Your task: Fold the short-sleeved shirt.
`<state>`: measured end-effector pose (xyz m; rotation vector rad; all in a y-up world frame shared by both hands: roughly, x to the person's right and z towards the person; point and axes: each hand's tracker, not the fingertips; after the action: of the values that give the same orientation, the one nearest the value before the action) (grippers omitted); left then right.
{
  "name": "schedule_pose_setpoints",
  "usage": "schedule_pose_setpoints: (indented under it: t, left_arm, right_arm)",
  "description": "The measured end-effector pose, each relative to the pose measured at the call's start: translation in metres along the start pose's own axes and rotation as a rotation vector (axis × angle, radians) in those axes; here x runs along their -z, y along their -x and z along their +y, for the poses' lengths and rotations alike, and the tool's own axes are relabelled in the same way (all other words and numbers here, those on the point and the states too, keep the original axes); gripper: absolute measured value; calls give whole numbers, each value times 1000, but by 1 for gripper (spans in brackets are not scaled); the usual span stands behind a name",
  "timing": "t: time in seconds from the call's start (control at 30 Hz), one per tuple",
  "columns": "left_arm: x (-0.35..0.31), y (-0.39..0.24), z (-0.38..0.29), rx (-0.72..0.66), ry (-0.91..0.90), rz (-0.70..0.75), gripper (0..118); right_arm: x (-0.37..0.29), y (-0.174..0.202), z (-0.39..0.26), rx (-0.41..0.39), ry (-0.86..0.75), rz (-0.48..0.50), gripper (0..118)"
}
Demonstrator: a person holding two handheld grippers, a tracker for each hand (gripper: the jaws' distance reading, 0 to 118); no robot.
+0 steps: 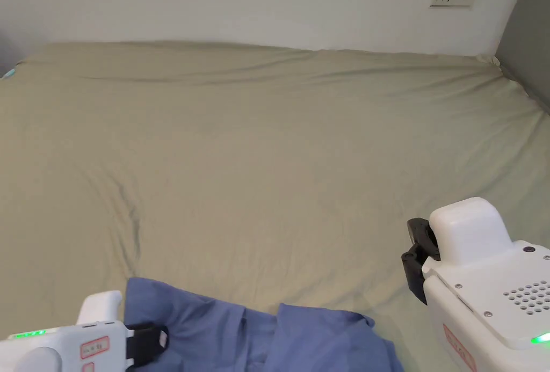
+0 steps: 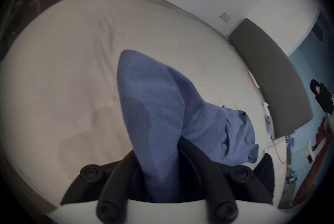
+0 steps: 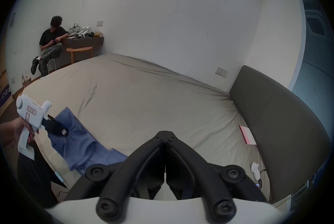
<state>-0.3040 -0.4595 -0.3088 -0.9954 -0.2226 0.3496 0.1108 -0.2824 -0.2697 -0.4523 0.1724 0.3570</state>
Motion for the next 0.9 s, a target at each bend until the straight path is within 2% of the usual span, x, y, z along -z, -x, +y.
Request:
schedule_pose_setpoints:
  t: [0.17,0.23,0.43,0.6,0.77,0.9]
  left_arm:
    - [-49,23,21,44,-91,299,10]
    - [-62,18,28,38,-61,336,10]
    - [-51,-25,31,71,-38,249,10]
    - [-18,-71,23,-27,18,58,10]
    - [31,-123,6,119,104,65,11]
    - [76,-143,-11,136,185,71,10]
  right_arm:
    - [0,1,3,-3,-8,7,2]
    - [0,1,4,-3,-11,10,2]
    - [3,6,5,-4,-18,33,2]
    - [-1,7,-1,22,-10,66,3]
    - [-4,1,-10,48,3,53,2]
    - [-3,-2,-16,60,17,44,2]
